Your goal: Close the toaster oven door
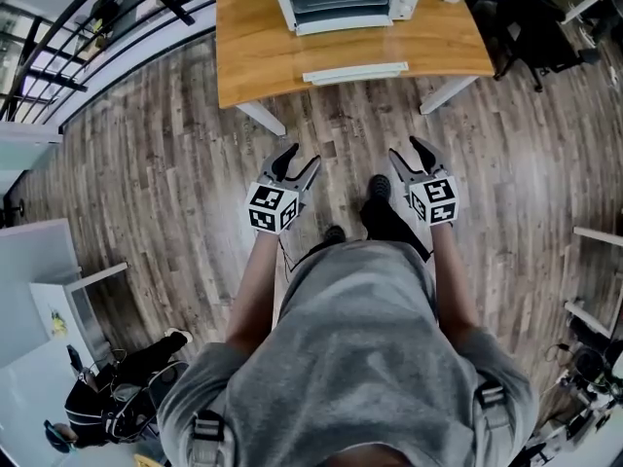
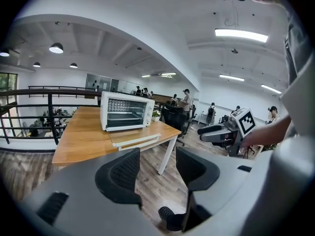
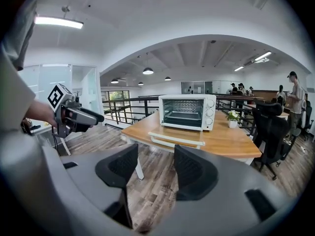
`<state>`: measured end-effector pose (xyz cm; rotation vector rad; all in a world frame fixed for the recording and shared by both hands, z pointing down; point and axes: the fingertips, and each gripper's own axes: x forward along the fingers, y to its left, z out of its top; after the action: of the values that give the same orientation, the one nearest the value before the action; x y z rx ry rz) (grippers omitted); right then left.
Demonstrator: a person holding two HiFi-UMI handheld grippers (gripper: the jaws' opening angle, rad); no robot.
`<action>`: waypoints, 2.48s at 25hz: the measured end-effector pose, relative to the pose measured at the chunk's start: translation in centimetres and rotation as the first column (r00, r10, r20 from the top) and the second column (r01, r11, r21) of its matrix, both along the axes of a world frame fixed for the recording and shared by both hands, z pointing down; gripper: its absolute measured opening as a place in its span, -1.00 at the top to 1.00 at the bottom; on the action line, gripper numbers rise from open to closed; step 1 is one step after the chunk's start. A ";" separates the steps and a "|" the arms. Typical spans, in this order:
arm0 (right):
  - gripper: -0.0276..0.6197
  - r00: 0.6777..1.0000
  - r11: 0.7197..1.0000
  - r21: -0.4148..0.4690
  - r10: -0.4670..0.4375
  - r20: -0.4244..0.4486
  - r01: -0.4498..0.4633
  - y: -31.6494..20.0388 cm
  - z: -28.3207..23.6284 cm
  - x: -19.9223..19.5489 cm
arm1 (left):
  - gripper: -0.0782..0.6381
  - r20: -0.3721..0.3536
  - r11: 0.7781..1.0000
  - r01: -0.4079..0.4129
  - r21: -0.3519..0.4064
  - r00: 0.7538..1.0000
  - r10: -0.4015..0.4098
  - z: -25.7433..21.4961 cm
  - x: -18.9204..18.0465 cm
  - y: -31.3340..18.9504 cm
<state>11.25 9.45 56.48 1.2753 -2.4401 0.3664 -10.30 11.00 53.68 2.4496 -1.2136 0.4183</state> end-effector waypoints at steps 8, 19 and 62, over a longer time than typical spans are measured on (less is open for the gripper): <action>0.20 0.997 0.996 -0.035 -0.079 -0.010 0.078 -5.3 0.8 2.4 | 0.10 0.024 0.997 0.072 -0.027 0.997 -0.072 0.2 1.7 -4.0; 0.23 0.976 0.975 -0.056 -0.217 -0.026 0.215 -12.0 2.3 5.3 | 0.10 0.050 0.977 0.212 -0.026 0.976 -0.210 0.3 4.3 -8.8; 0.25 0.978 0.981 -0.172 -0.118 -0.174 0.088 -25.5 6.2 3.6 | 0.10 0.056 0.986 0.071 -0.153 0.996 -0.064 9.2 -1.7 -24.6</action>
<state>14.88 -16.01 62.70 1.0594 -2.2599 0.3927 -12.04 -13.59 62.92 2.2725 -1.2320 0.5375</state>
